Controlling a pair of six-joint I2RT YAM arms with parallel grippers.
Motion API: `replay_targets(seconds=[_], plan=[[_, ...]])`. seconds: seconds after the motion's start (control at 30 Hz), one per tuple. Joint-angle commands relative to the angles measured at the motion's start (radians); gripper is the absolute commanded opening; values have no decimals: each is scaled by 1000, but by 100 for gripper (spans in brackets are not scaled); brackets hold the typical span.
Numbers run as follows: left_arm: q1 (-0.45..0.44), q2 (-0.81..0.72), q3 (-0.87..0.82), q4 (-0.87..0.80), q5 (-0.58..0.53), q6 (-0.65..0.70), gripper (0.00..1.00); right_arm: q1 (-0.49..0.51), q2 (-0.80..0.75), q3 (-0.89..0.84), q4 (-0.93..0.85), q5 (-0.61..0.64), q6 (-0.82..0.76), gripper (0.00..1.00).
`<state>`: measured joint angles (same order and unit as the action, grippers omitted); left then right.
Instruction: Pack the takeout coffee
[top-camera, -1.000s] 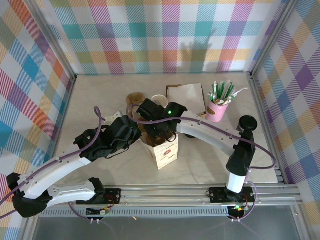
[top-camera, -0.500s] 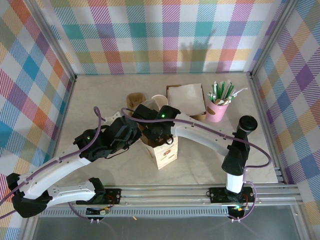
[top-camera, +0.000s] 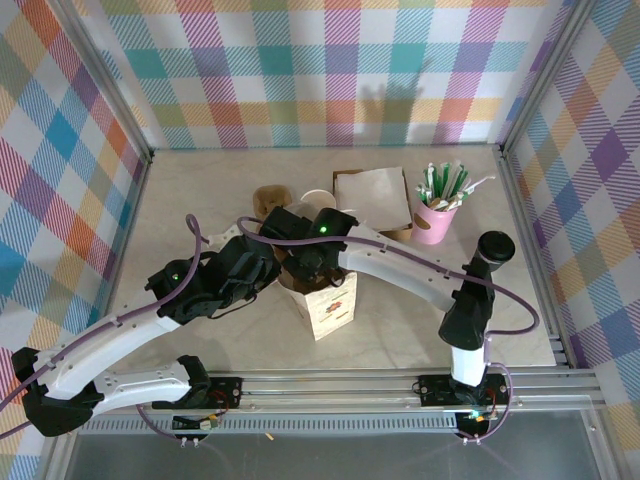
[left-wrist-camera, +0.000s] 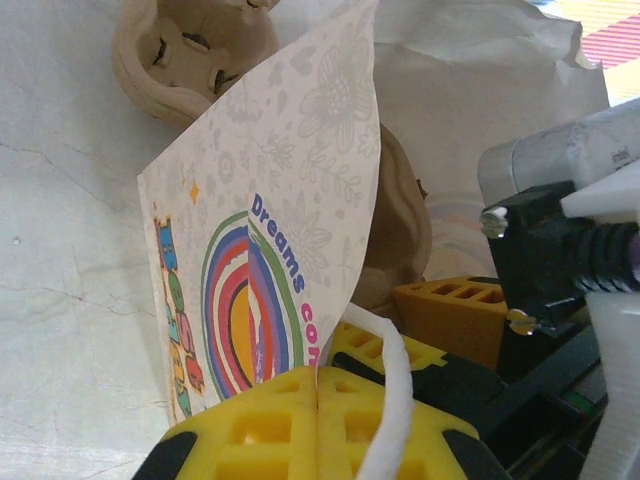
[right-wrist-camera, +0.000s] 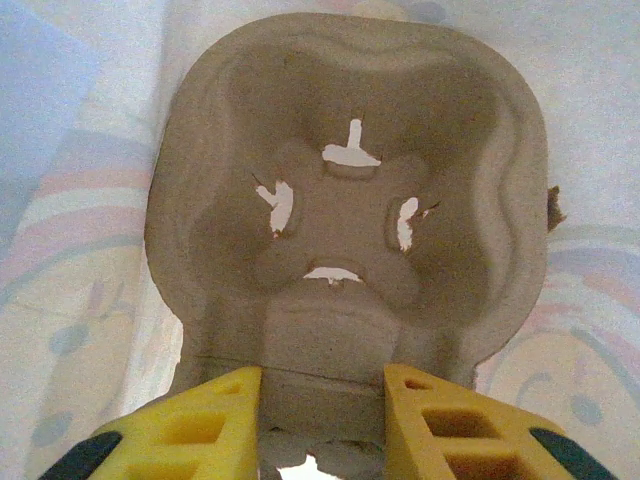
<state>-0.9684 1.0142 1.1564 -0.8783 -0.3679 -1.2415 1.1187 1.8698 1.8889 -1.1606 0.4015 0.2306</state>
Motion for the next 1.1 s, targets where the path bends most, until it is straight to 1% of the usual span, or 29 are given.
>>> replay_targets(seconds=[0.0,0.23,0.6,0.77,1.07], plan=[[-15,-15,-6,6,14,1,2,12,33,-7,13,-35,1,31],[-15,-33,-16,0,14,2,2,-1,37,-26,19,-78,32,31],[-15,-49,-31,22,47,-3,2,-37,34,-66,42,-127,59,31],[-15,-45,-30,28,68,-2,0,-56,14,-107,62,-153,58,31],[-15,-42,-21,16,84,1,0,-72,-19,-180,109,-185,72,31]])
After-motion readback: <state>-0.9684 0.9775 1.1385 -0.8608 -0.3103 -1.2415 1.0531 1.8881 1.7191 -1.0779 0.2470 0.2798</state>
